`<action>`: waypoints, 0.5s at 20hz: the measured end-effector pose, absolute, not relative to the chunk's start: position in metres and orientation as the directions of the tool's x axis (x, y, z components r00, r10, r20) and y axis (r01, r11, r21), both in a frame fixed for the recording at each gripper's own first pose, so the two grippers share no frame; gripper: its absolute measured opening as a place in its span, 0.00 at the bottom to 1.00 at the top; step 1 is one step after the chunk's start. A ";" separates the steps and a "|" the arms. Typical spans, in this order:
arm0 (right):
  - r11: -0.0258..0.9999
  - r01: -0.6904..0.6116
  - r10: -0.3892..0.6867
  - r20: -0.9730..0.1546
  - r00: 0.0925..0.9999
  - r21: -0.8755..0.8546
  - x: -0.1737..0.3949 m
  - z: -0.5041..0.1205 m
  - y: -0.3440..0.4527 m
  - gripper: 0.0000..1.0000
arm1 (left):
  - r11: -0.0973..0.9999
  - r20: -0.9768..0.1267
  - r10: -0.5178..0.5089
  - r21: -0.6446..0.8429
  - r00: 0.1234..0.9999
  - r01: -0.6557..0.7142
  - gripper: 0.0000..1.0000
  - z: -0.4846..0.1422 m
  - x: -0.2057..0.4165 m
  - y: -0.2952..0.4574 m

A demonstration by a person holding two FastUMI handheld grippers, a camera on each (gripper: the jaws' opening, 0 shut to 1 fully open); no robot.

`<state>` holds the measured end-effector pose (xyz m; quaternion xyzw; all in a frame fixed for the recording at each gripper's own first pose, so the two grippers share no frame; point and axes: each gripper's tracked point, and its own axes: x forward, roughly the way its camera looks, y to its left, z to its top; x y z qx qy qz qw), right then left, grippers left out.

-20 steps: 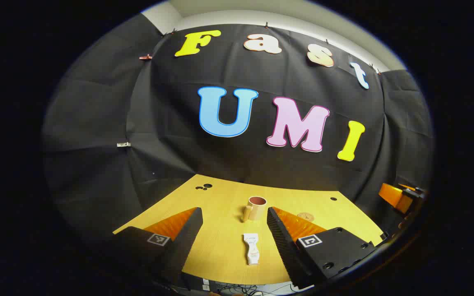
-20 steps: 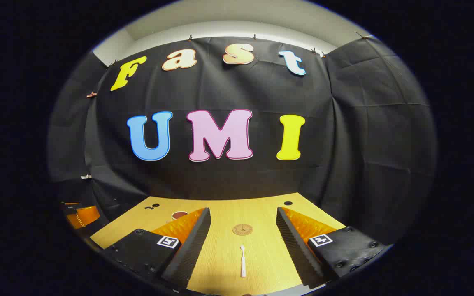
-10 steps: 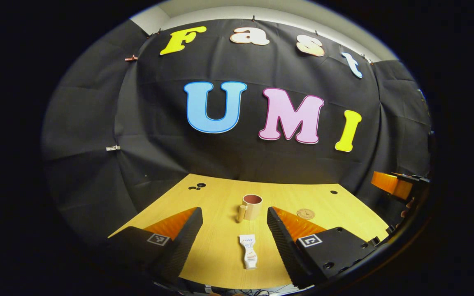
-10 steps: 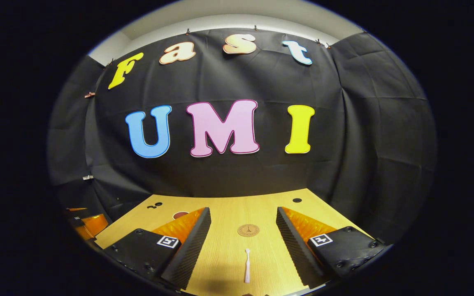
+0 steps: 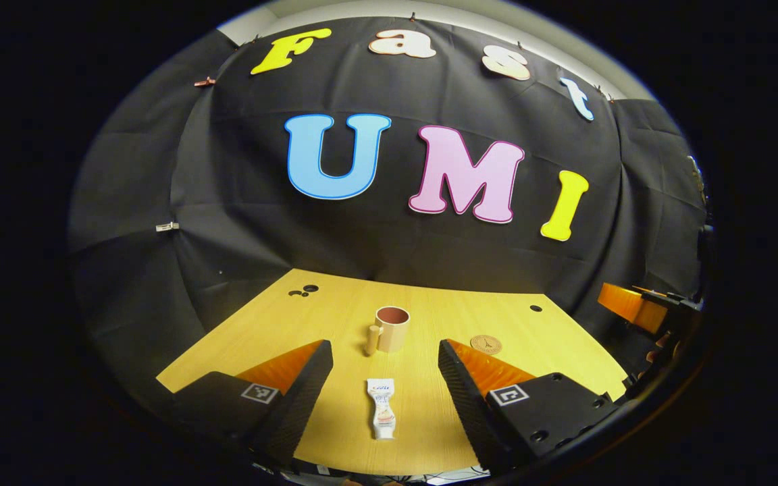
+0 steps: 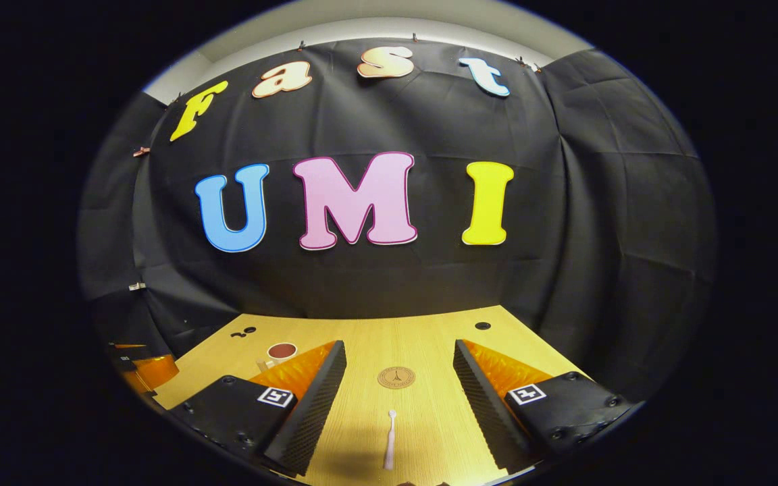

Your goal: Put the toothbrush and toothpaste on the desktop into the cup, then pick up the cup and place it on the coaster on the desktop.

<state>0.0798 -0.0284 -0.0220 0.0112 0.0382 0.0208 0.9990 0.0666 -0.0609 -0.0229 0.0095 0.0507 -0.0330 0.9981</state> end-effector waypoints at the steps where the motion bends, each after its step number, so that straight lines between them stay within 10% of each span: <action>1: 0.999 -0.043 0.044 -0.077 0.996 0.026 0.083 -0.022 -0.030 0.98 | 0.997 -0.110 -0.065 0.022 0.992 0.068 0.98 -0.025 0.071 -0.061; 10: 0.998 -0.056 0.058 -0.108 0.992 0.021 0.129 -0.042 -0.036 0.98 | 0.997 -0.280 -0.076 -0.001 0.957 0.079 0.98 -0.090 0.123 -0.061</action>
